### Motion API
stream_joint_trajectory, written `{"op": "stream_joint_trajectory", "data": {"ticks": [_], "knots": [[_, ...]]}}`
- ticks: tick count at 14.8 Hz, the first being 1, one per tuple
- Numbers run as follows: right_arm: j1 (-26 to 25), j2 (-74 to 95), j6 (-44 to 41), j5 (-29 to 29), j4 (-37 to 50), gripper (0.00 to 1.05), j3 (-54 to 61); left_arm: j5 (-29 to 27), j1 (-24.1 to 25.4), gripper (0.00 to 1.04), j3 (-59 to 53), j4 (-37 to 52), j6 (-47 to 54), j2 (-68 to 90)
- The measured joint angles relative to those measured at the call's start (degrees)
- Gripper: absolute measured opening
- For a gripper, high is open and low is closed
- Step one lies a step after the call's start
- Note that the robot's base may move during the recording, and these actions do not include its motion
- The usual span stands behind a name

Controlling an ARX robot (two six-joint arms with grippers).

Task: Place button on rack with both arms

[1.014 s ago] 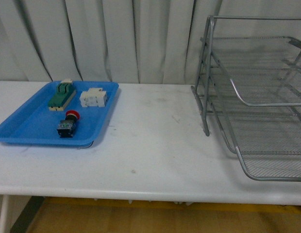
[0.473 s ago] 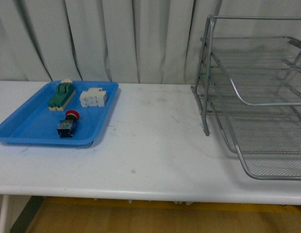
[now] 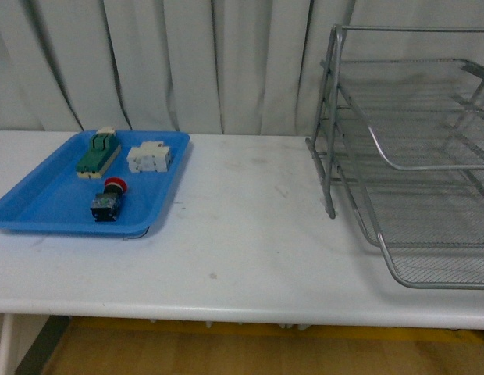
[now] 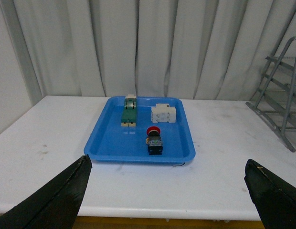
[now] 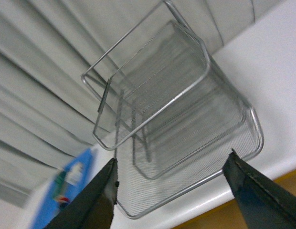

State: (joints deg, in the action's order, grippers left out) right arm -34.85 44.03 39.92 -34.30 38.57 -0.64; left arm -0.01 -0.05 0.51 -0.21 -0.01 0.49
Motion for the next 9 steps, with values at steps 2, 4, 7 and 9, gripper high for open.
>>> {"op": "stream_joint_trajectory", "data": {"ticks": [2, 4, 7, 9], "knots": [[3.0, -17.3, -25.0, 2.0, -13.6, 0.49, 0.0, 0.0, 0.0, 0.98, 0.0, 0.0, 0.0, 0.0], [6.5, -32.4, -35.5, 6.6, -28.6, 0.23, 0.0, 0.0, 0.0, 0.98, 0.0, 0.0, 0.0, 0.0], [16.8, -40.8, -39.1, 15.8, -35.9, 0.02, 0.0, 0.0, 0.0, 0.98, 0.0, 0.0, 0.0, 0.0], [21.9, -42.4, -39.5, 21.1, -37.2, 0.02, 0.0, 0.0, 0.0, 0.98, 0.0, 0.0, 0.0, 0.0]]}}
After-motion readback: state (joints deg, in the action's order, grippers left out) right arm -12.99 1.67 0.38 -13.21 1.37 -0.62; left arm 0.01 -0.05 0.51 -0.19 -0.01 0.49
